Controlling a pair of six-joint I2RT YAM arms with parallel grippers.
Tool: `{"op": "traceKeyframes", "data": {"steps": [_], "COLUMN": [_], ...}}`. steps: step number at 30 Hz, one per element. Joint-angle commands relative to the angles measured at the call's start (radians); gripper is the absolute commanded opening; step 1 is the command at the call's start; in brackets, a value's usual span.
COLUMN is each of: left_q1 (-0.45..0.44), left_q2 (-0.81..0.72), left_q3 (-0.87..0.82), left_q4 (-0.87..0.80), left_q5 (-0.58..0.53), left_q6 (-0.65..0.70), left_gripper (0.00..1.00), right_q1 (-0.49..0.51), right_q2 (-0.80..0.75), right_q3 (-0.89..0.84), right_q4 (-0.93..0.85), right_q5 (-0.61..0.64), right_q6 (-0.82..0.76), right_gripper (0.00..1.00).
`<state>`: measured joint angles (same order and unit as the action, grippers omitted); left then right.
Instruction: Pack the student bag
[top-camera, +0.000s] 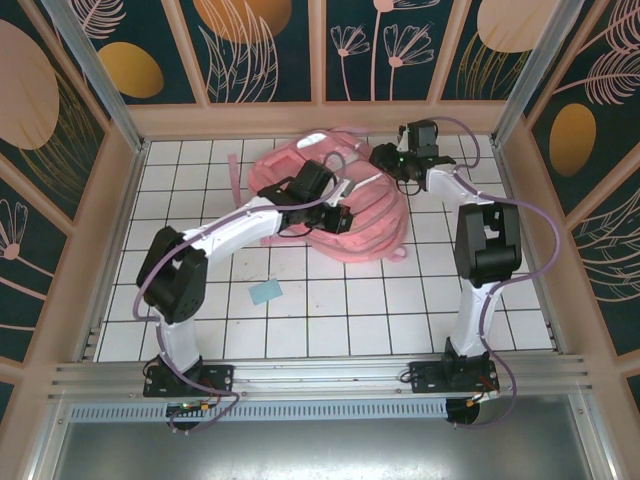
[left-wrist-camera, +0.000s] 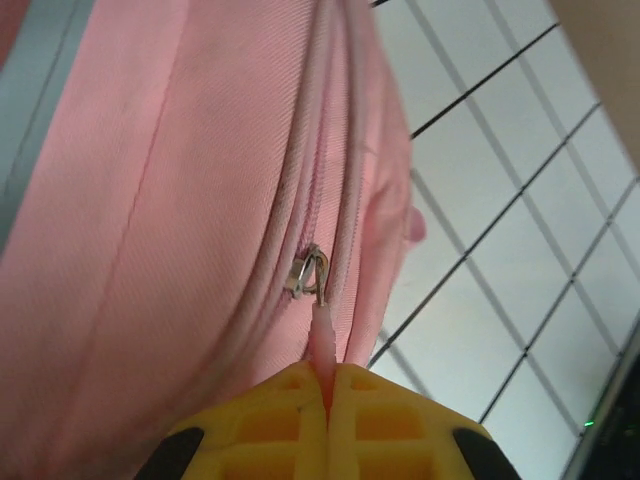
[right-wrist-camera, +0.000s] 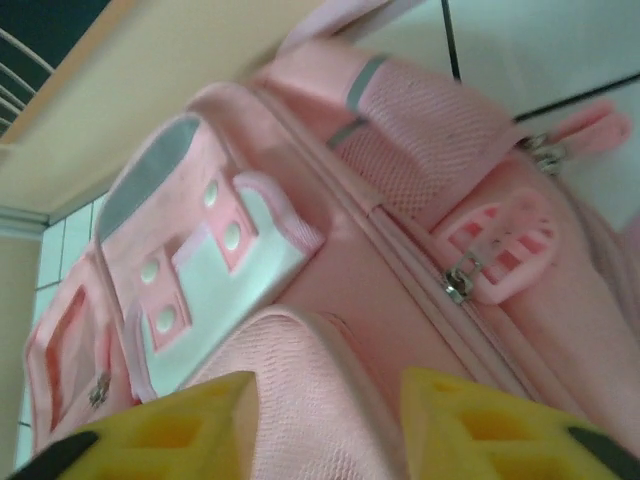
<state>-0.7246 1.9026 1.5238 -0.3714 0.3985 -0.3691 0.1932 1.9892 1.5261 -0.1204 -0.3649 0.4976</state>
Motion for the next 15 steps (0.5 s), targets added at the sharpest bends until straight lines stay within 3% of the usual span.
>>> {"op": "traceKeyframes", "data": {"steps": [1,5,10,15], "left_q1": [-0.015,-0.015,-0.015,-0.015], "left_q2": [0.071,0.134,0.168,0.146], "left_q3": [0.141,0.258,0.295,0.234], "left_q4": [0.061,0.080,0.075,0.099], "left_q5": [0.101,0.118,0.140,0.149], "left_q6": [-0.044,-0.054,-0.047,-0.052], "left_gripper": [0.00,0.00,0.00,0.00], "right_q1": [0.003,-0.004,-0.012,-0.011], "right_q2": [-0.103,-0.263,-0.396,-0.415], "right_q3": [-0.032,-0.168,-0.291,-0.382], "right_q4": [0.034,0.026,-0.008,0.057], "right_q5": [0.070,0.092,0.048,-0.052], "right_q6": [0.001,0.006,0.048,0.140], "right_gripper": [0.57,0.67,0.68,0.68]}}
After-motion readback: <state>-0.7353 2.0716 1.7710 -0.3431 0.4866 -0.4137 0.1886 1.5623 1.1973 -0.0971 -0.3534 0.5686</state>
